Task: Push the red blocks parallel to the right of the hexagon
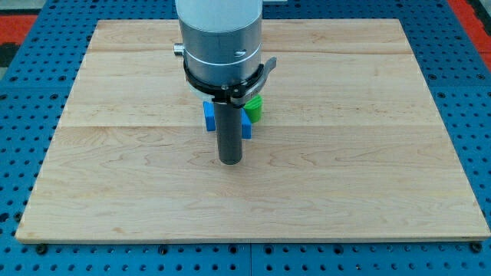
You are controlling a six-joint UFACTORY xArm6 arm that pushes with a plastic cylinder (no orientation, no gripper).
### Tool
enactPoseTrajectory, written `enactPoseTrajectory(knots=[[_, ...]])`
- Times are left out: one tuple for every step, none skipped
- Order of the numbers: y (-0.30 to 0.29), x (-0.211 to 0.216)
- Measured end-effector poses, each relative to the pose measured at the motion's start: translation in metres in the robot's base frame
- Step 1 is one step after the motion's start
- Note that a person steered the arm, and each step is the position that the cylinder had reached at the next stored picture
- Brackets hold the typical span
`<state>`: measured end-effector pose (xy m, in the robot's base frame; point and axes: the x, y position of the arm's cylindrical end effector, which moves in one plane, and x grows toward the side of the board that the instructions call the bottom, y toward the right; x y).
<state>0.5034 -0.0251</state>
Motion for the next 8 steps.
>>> enactPoseTrajectory(knots=[[0.000,0.000],[0.001,0.000],[0.002,0.006],[0.053,0.038],[0.122,0.019],[0.185,-0.043],[0.176,-0.115],[0.167,-0.088]])
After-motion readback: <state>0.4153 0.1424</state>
